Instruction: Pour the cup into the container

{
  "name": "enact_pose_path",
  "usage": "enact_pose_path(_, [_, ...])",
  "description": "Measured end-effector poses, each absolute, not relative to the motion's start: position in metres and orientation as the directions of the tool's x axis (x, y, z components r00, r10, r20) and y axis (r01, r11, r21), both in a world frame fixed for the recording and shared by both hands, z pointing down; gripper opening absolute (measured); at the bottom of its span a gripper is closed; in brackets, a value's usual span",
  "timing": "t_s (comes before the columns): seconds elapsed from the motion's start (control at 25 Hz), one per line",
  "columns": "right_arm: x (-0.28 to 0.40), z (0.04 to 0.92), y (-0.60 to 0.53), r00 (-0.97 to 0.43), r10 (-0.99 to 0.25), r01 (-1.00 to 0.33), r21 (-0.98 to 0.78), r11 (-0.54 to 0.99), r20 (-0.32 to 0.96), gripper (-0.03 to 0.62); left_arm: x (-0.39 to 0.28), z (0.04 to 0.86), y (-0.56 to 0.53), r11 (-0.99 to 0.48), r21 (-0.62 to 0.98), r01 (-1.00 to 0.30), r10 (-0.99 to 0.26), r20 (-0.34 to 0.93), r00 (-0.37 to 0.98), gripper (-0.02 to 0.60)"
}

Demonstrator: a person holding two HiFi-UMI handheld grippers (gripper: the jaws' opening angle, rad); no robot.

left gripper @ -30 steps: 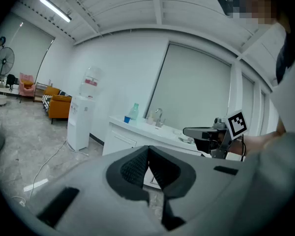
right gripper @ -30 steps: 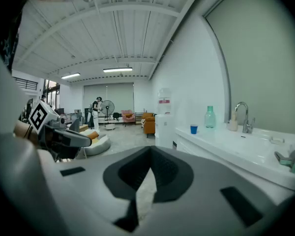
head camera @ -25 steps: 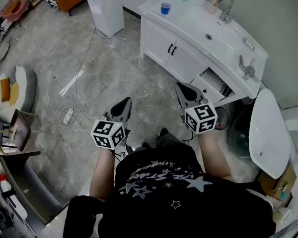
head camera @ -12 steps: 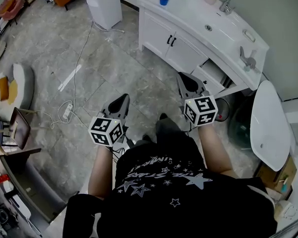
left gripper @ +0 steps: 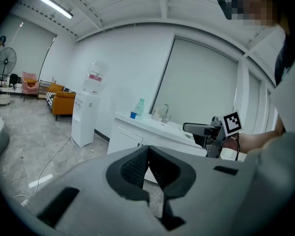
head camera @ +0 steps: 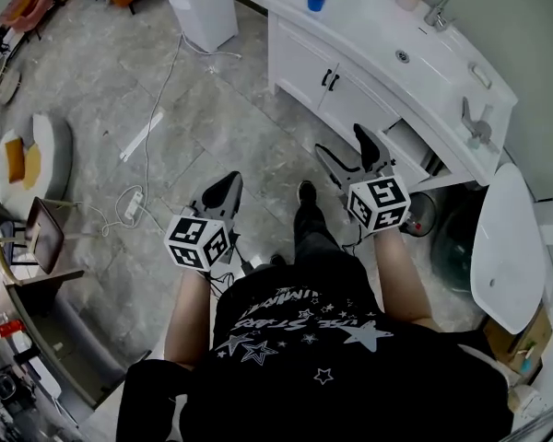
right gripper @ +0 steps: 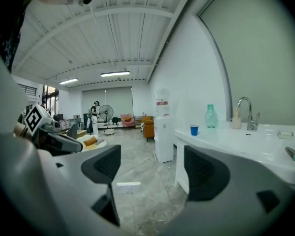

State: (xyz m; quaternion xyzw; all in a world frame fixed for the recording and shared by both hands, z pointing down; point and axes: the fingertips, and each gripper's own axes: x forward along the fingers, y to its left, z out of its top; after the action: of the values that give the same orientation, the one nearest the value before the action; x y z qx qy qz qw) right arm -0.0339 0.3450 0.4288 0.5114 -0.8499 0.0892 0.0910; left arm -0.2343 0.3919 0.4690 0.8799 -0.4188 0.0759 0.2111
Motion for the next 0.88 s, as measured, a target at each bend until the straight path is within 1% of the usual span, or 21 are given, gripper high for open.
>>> enact_pose_path(0.08, [-0.029, 0.433, 0.324, -0.463, -0.852, -0.885, -0.086, 0.457, 0.244, 0.441, -0.231, 0.471, 0.376, -0.554, 0.300, -0.777, -0.708, 0.321, 0.629, 0.012])
enact_pose_path(0.16, [-0.020, 0.438, 0.299, -0.459, -0.853, -0.888, -0.106, 0.447, 0.246, 0.483, -0.227, 0.471, 0.355, -0.545, 0.293, -0.786, -0.715, 0.328, 0.618, 0.012])
enact_pose_path(0.28, [-0.004, 0.446, 0.258, -0.450, -0.852, -0.893, -0.116, 0.436, 0.267, 0.495, -0.219, 0.470, 0.320, -0.524, 0.289, -0.801, -0.728, 0.337, 0.598, 0.012])
enact_pose_path(0.48, [0.028, 0.446, 0.191, -0.438, -0.851, -0.898, -0.113, 0.424, 0.291, 0.497, -0.191, 0.470, 0.264, -0.512, 0.289, -0.809, -0.729, 0.352, 0.587, 0.012])
enact_pose_path(0.64, [0.053, 0.447, 0.143, -0.459, -0.839, -0.889, -0.141, 0.436, 0.293, 0.497, -0.160, 0.462, 0.215, -0.506, 0.283, -0.815, -0.739, 0.345, 0.579, 0.012])
enact_pose_path(0.88, [0.077, 0.447, 0.082, -0.490, -0.822, -0.871, -0.124, 0.476, 0.290, 0.497, -0.129, 0.457, 0.154, -0.501, 0.250, -0.828, -0.757, 0.336, 0.560, 0.012])
